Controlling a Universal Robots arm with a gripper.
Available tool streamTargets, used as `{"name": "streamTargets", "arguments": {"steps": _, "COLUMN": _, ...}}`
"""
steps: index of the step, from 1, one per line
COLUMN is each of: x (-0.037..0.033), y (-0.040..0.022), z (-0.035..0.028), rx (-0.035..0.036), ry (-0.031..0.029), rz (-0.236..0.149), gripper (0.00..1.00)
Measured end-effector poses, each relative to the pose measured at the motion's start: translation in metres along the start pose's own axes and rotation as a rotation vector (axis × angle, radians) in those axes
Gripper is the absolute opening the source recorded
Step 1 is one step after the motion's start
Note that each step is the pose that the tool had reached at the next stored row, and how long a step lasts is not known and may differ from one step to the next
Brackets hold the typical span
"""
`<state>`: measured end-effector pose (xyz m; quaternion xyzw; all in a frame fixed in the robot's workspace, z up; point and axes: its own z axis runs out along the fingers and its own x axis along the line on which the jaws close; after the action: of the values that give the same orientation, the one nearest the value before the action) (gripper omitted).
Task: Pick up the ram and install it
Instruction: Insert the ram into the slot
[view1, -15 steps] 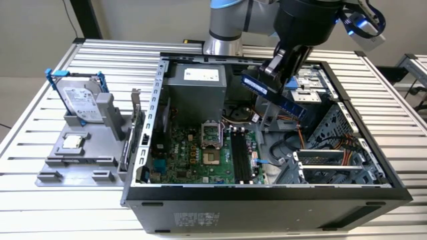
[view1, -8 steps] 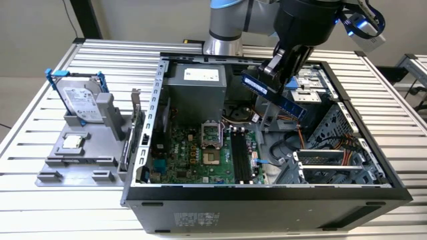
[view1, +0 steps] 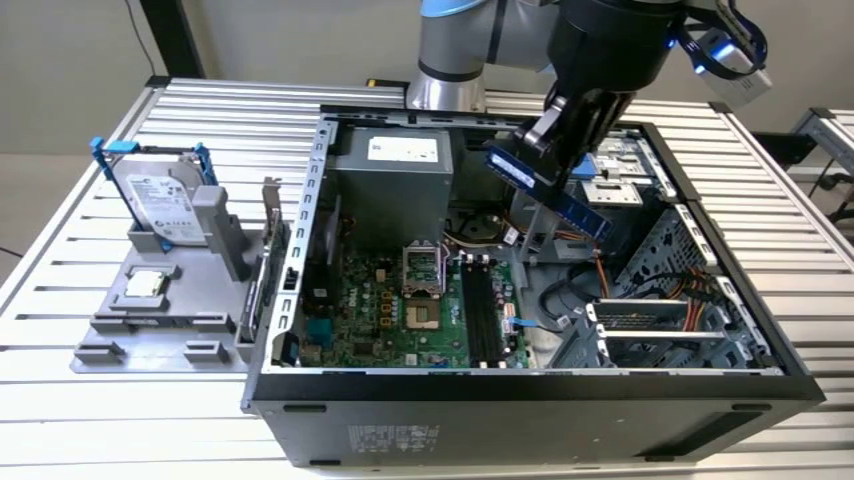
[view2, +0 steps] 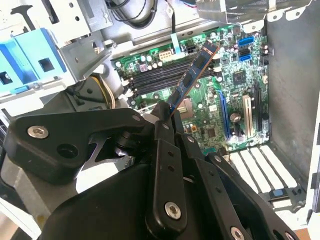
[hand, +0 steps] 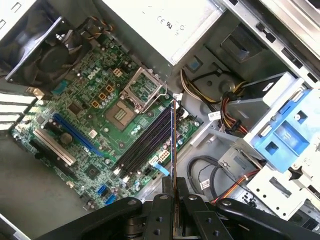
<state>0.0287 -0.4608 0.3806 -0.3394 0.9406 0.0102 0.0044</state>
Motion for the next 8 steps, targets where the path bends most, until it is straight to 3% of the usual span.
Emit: {"name": "streamTargets", "arguments": {"steps": 8, "x": 0.0, "y": 0.0, "z": 0.0, "rx": 0.0008, "ry": -0.001, "rz": 0.062, "gripper": 0.0}}
